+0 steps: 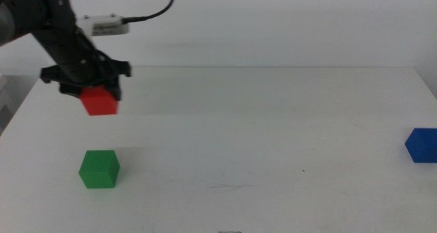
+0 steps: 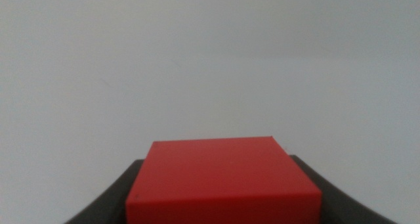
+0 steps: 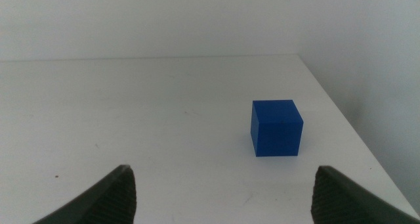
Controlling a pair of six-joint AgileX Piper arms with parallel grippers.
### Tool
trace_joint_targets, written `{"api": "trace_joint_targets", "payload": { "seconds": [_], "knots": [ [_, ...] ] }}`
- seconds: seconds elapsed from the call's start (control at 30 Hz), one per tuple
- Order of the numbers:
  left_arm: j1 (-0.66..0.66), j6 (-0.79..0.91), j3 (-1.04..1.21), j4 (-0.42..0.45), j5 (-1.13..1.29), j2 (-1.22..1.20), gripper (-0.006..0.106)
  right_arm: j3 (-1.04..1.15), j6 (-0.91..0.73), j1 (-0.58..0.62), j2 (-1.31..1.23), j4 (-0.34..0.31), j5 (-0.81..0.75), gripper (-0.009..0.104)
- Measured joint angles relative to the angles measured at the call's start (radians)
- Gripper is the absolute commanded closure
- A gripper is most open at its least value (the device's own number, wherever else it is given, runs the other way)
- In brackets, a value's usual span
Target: Stack red cubes first, then green, then blue cubes in a specific spot.
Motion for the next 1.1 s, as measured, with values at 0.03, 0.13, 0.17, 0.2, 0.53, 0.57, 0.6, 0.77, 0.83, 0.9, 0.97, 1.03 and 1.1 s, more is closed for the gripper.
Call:
{"api": "trace_joint_targets", "payload": {
  "seconds": [0.03,0.13,0.17,0.2,0.53,0.57,0.6,0.77,0.83,0.9,0.97,1.03,1.1],
  "knots": [
    [-0.028,-0.033,0.018,0.001,0.012,-0.024,0.057,0.0,0.0,0.0,0.0,0.0,0.0,0.02],
    [-0.119,-0.122,0.041,0.009,0.049,-0.061,0.057,0.0,0.0,0.0,0.0,0.0,0.0,0.02],
    [-0.157,-0.16,0.041,0.014,0.057,-0.063,0.057,0.0,0.0,0.0,0.0,0.0,0.0,0.02],
    [-0.187,-0.201,0.043,0.021,0.057,-0.063,0.057,0.0,0.0,0.0,0.0,0.0,0.0,0.02],
    [-0.475,-0.486,0.047,0.105,0.024,-0.016,0.057,0.0,0.0,0.0,0.0,0.0,0.0,0.02],
    [-0.49,-0.49,0.047,0.105,0.015,-0.005,0.057,0.0,0.0,0.0,0.0,0.0,0.0,0.02],
    [-0.504,-0.493,0.047,0.102,0.008,0.005,0.057,0.0,0.0,0.0,0.0,0.0,0.0,0.02],
    [-0.55,-0.506,0.047,0.082,-0.033,0.054,0.057,0.0,0.0,0.0,0.0,0.0,0.0,0.02],
    [-0.556,-0.509,0.047,0.072,-0.043,0.072,0.057,0.0,0.0,0.0,0.0,0.0,0.0,0.02],
    [-0.557,-0.513,0.047,0.058,-0.056,0.09,0.057,0.0,0.0,0.0,0.0,0.0,0.0,0.02],
    [-0.558,-0.516,0.047,0.037,-0.069,0.109,0.057,0.0,0.0,0.0,0.0,0.0,0.0,0.02],
    [-0.56,-0.516,0.047,0.027,-0.085,0.126,0.057,0.0,0.0,0.0,0.0,0.0,0.0,0.02],
    [-0.562,-0.516,0.047,0.024,-0.097,0.145,0.057,0.0,0.0,0.0,0.0,0.0,0.0,0.02]
  ]
}}
